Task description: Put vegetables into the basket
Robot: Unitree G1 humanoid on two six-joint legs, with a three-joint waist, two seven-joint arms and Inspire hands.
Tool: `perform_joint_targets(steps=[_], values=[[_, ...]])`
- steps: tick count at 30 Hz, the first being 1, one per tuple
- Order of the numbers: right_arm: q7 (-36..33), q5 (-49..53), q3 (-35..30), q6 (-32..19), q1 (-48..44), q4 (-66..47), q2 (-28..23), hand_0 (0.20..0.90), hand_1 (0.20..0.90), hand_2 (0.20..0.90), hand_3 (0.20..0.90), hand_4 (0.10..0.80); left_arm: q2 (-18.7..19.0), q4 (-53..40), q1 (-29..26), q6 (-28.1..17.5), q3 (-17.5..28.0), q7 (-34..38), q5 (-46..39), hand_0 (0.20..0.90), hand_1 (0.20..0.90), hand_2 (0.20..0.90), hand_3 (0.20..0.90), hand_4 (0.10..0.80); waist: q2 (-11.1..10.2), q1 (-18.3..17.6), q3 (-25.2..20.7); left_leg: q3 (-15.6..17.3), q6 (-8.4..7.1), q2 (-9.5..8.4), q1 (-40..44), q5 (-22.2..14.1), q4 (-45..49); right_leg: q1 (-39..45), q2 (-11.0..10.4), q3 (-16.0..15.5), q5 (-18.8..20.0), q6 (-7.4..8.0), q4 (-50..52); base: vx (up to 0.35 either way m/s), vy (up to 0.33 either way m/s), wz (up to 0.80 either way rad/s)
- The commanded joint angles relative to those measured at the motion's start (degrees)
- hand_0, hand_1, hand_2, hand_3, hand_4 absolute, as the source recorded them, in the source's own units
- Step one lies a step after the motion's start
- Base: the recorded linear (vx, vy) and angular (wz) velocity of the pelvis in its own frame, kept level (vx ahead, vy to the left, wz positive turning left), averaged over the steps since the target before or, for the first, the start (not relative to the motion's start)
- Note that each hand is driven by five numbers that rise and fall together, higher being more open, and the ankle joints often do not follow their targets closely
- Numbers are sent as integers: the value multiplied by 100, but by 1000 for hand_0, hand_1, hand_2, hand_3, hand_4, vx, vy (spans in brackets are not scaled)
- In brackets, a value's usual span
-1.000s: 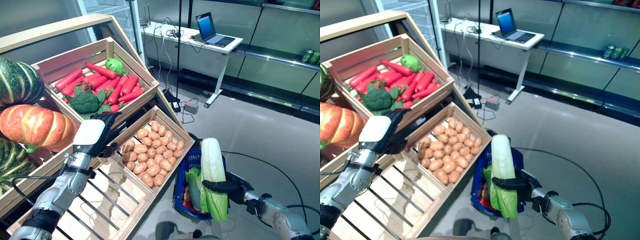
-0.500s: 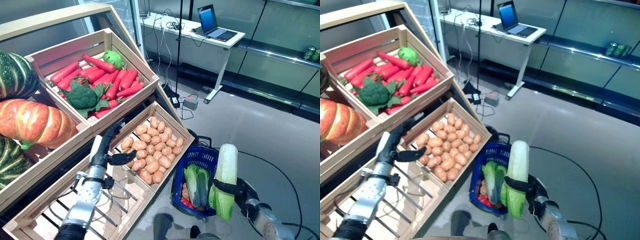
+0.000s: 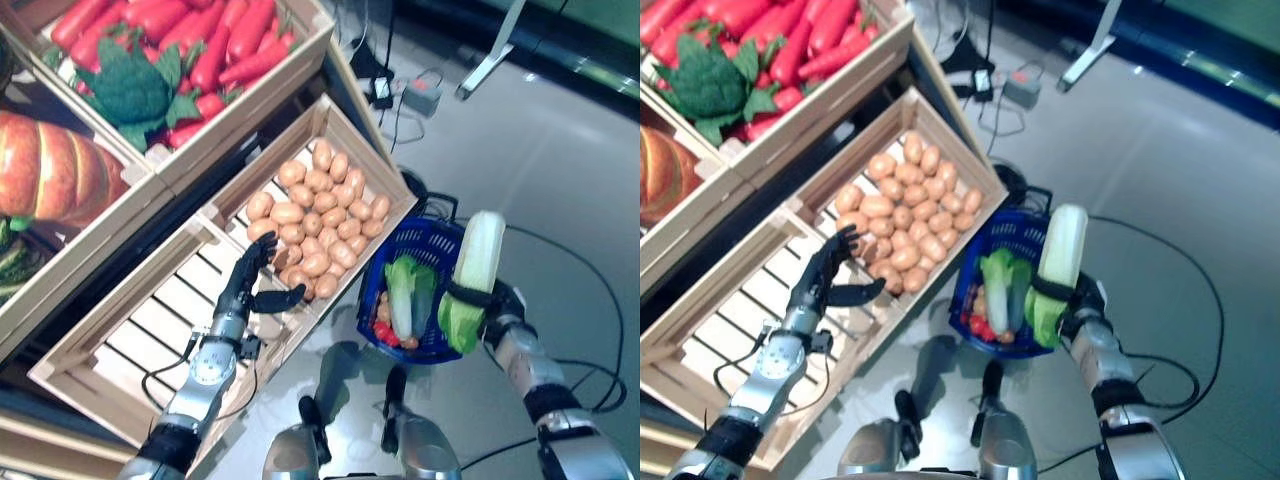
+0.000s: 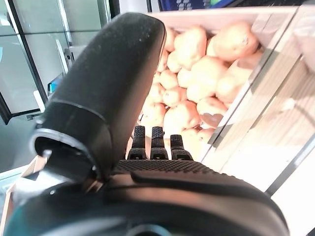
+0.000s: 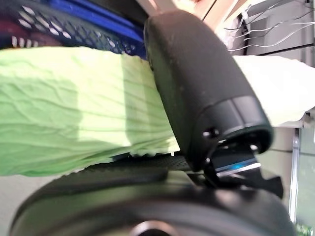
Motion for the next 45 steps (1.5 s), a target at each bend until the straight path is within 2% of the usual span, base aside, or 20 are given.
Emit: perform_joint_targets(steps=[1, 6, 13, 15, 16, 20, 22, 23, 24, 30, 31, 32, 36, 45], values=[[112, 425, -123, -715, -378, -29, -495, 300, 300, 300, 300, 400, 239, -497, -427, -631, 3, 360, -169, 900, 900, 900, 900, 800, -77, 14, 3, -241, 274, 75, -935, -1169, 1914, -300, -661, -307, -1529, 57, 2048, -127, 0, 14], [130, 1230, -322, -665, -767, 158, -531, 300, 300, 300, 300, 400, 235, -596, -641, -720, -89, 684, -47, 900, 900, 900, 900, 800, 41, 48, 161, -550, 435, 106, -1906, -1557, 3164, -1340, -1008, -286, -2059, -102, 3594, -104, -15, 7], [138, 1318, -448, -560, -1165, 460, -734, 300, 300, 300, 300, 400, -1, -852, -691, -975, -238, 915, -144, 900, 900, 900, 900, 800, 202, 42, 161, -681, 421, 66, -2838, -1739, 4172, -2386, -1288, -181, -2495, -214, 4777, -41, 5, 8], [162, 1353, -456, -530, -1380, 516, -907, 300, 300, 300, 300, 400, 6, -1078, -769, -1080, -277, 1005, -81, 900, 900, 900, 900, 800, 256, 63, 161, -726, 458, 69, -3352, -1846, 4654, -2937, -1437, -140, -2668, -278, 5309, -69, -12, 8], [215, 1374, -446, -534, -1413, 547, -949, 300, 300, 300, 300, 400, 11, -1136, -758, -1122, -322, 1049, -8, 900, 900, 900, 900, 800, 262, 72, 161, -721, 413, 27, -3274, -1808, 4549, -2873, -1432, -148, -2643, -239, 5217, -47, -18, 7], [468, 1439, -390, -533, -1668, 675, -1125, 300, 300, 300, 300, 400, 41, -1383, -878, -1111, -440, 1179, 52, 900, 900, 900, 900, 800, 301, 99, 161, -749, 393, -32, -3530, -1823, 4760, -3157, -1524, -139, -2737, -262, 5484, -19, -26, 5], [678, 1548, -371, -480, -1782, 757, -1188, 300, 300, 300, 300, 400, 68, -1463, -938, -1127, -449, 1204, 58, 900, 900, 900, 900, 800, 308, 105, 161, -767, 442, -25, -3809, -1896, 5043, -3456, -1615, -100, -2833, -312, 5797, -37, -34, 7], [775, 1571, -347, -470, -1782, 800, -1200, 300, 300, 300, 300, 400, 71, -1492, -944, -1123, -476, 1225, 99, 900, 900, 900, 900, 800, 296, 120, 161, -770, 397, -66, -3665, -1861, 4890, -3330, -1587, -110, -2799, -262, 5671, -10, -67, 11], [829, 1545, -333, -505, -1817, 875, -1231, 900, 900, 900, 900, 800, 83, -1494, -972, -1162, -497, 1214, 128, 900, 900, 900, 900, 800, 282, 133, 161, -791, 392, -73, -3694, -1859, 4918, -3354, -1601, -129, -2817, -267, 5709, 25, -78, 8], [1085, 1596, -251, -529, -1914, 944, -1276, 900, 900, 900, 900, 800, 217, -1598, -1062, -1173, -599, 1088, 231, 900, 900, 900, 900, 800, 223, 188, 161, -849, 382, -35, -3626, -1729, 4847, -3247, -1563, -249, -2817, -295, 5655, 12, -59, 7], [1088, 1598, -258, -531, -1950, 944, -1282, 900, 900, 900, 900, 800, 225, -1597, -1098, -1175, -587, 1085, 228, 900, 900, 900, 900, 800, 230, 182, 161, -867, 423, -4, -3806, -1769, 5029, -3409, -1599, -248, -2867, -349, 5824, 21, -44, 8], [1148, 1624, -233, -535, -1940, 940, -1277, 900, 900, 900, 900, 800, 226, -1594, -1085, -1174, -631, 1089, 215, 900, 900, 900, 900, 800, 214, 194, 161, -863, 375, -30, -3629, -1714, 4842, -3237, -1556, -268, -2818, -299, 5651, 19, -33, 5], [1280, 1755, -204, -546, -1879, 891, -1237, 900, 900, 900, 900, 800, 287, -1565, -1070, -1272, -660, 1101, 242, 900, 900, 900, 900, 800, 167, 210, 161, -879, 344, 15, -3432, -1573, 4661, -3016, -1492, -352, -2766, -307, 5487, 42, -35, 2], [1356, 1825, -306, -491, -1615, 911, -1072, 900, 900, 900, 900, 800, 429, -1496, -962, -1304, -585, 885, 175, 900, 900, 900, 900, 800, 17, 279, 161, -922, 343, 90, -2716, -1409, 4046, -2219, -1339, -552, -2604, -327, 4959, 45, -26, 2]])
